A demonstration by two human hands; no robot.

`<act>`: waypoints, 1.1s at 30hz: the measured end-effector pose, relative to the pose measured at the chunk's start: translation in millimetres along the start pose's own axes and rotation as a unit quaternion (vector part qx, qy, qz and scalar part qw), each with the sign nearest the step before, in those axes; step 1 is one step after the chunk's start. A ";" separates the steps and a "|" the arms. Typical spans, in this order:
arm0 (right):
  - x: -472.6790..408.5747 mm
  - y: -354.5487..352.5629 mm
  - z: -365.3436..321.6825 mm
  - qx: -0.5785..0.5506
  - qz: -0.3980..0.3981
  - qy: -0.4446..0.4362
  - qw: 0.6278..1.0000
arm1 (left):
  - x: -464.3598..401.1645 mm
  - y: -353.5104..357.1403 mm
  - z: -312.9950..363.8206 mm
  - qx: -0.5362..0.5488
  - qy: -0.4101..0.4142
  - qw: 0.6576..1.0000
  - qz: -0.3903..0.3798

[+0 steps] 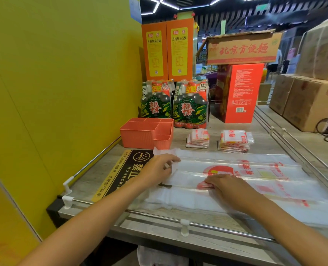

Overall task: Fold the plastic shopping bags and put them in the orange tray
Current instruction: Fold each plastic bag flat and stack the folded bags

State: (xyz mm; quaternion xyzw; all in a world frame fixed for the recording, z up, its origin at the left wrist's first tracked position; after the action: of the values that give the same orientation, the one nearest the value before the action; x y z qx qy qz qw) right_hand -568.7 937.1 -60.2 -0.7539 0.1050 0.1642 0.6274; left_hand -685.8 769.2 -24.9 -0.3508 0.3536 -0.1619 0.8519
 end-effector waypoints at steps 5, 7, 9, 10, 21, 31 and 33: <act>-0.3 -0.4 0.4 -0.005 -0.005 0.005 1.000 | 5.6 17.0 1.0 0.002 0.016 1.000 -0.020; -0.2 -1.5 0.0 -0.008 -0.005 0.007 1.000 | 6.8 14.5 3.5 -0.008 0.021 1.000 -0.009; 0.1 -0.3 1.0 -0.007 -0.009 0.010 1.000 | 8.7 11.2 6.5 -0.015 0.022 1.000 -0.009; 0.5 0.2 1.4 -0.005 -0.011 0.011 1.000 | 10.0 10.0 6.5 -0.018 0.020 1.000 -0.013; 7.0 -3.8 -1.5 -0.013 -0.028 0.021 0.999 | 38.1 -4.6 -15.1 -0.092 -0.024 0.993 -0.067; 6.2 -6.1 -5.4 -0.004 -0.026 0.013 1.000 | 36.8 -8.7 -23.1 0.155 -0.192 0.969 0.025; 6.5 -4.6 -4.1 -0.005 -0.029 0.015 0.999 | 36.5 -10.6 -20.2 0.204 -0.216 0.954 0.040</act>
State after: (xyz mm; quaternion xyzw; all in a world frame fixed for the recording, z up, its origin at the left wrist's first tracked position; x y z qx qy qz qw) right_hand -560.6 934.2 -57.8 -0.7618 0.0918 0.1354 0.6268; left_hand -675.1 732.9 -45.4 -0.1815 0.1340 -0.1165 0.9672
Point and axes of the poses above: each hand's wrist, its own x-axis away from the middle knuckle, its own y-axis out of the palm, z = x × y, the point moved 10 cm from there along -x, towards the middle knuckle, and after that the axes turned 12 degrees about z, right-handed, at the moved point
